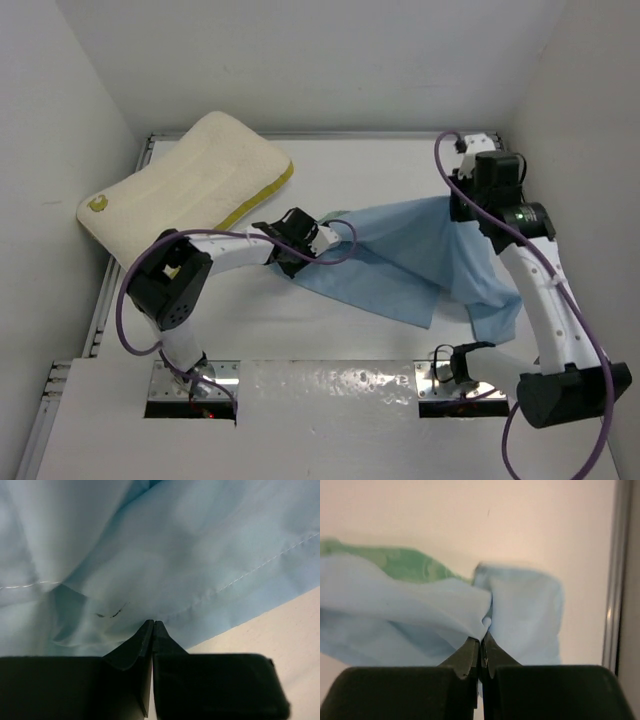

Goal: Put the pillow into the pillowcase

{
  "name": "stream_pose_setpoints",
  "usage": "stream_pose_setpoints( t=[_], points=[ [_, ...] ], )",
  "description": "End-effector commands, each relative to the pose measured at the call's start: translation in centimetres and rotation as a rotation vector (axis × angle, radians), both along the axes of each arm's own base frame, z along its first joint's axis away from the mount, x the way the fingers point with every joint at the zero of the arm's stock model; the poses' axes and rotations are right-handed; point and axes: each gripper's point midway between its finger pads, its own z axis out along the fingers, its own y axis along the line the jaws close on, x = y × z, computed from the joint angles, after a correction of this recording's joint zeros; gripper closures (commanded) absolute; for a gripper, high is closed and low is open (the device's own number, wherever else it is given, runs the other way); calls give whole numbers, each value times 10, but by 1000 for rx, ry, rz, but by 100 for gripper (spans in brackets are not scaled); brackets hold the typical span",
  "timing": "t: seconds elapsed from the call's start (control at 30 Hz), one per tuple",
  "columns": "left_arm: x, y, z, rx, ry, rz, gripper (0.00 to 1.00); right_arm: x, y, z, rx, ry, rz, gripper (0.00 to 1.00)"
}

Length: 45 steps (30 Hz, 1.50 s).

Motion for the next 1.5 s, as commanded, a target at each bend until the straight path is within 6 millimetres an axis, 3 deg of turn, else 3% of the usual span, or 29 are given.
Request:
stream_pose_setpoints(
  t=[0.0,0.07,0.17,0.2,0.23,0.27,0.3,0.33,0.37,0.4,0.47,0.5,0.53,0.57,0.6,0.7,0.77,0.83,0.87,0.9,0.93,0.97,1.0,1.03,1.13,1.17,1.2,1.33,1.47],
  points=[
    [6,-5,12,-26,-31,-25,100,23,-5,73,15,-235,-53,100],
    [15,-12,17,-32,-51,-29,100,50,5,83,35,-290,-17,100],
    [28,-23,31,-63,-92,-47,100,131,16,73,-18,-326,46,100],
    [30,-25,33,-69,-98,-55,100,164,14,104,-83,-428,63,100],
    [33,-27,37,-75,-113,-65,100,210,6,55,-157,-339,21,100],
    [36,-27,41,-74,-131,-63,100,237,1,45,-200,-328,-5,100],
    [39,-27,42,-73,-144,-63,100,271,-2,101,-206,-444,-53,86],
    [41,-27,44,-70,-156,-67,100,317,-8,32,-241,-344,-116,55],
    [44,-25,45,-63,-169,-56,100,341,-11,26,-212,-365,-155,20],
    [46,-24,46,-64,-176,-51,100,362,-21,72,-87,-509,-258,4],
    [47,-23,47,-71,-164,-37,99,380,-23,44,31,-499,-299,1],
    [47,-23,48,-74,-158,-38,97,376,-22,15,73,-443,-305,1],
    [45,-22,49,-74,-146,-37,96,367,-18,10,74,-431,-286,1],
    [43,-22,48,-78,-134,-42,94,346,-11,61,91,-508,-245,1],
    [40,-20,47,-72,-115,-41,93,332,-7,31,47,-452,-208,1],
    [40,-21,48,-78,-92,-47,89,292,0,51,31,-352,-134,1],
    [43,-24,52,-86,-98,-51,86,255,19,44,34,-239,-11,3],
    [45,-27,55,-94,-104,-56,80,229,29,30,8,-188,71,23],
    [47,-28,56,-97,-109,-52,78,205,32,-14,-29,-91,113,42],
    [48,-28,55,-95,-113,-43,77,189,32,-4,-36,-117,135,76],
    [49,-27,55,-91,-118,-33,75,178,30,-16,-51,-106,144,86],
    [50,-24,55,-78,-125,-18,74,162,27,-49,-56,-68,144,86],
    [50,-21,54,-71,-124,-4,74,155,25,-47,-64,-89,143,70],
    [53,-17,55,-59,-131,14,73,145,24,-67,-79,-62,163,53],
    [71,-8,75,-110,-147,88,69,134,35,-104,-76,11,244,27],
    [79,-3,85,-123,-149,119,67,133,36,-113,-90,38,255,23],
    [106,6,115,-166,-203,189,62,132,32,-135,-112,96,235,20],
    [156,74,175,22,-461,387,1,136,19,-165,-144,215,127,19],
    [169,139,152,281,-477,446,0,125,19,-180,-130,241,102,24]
  ],
)
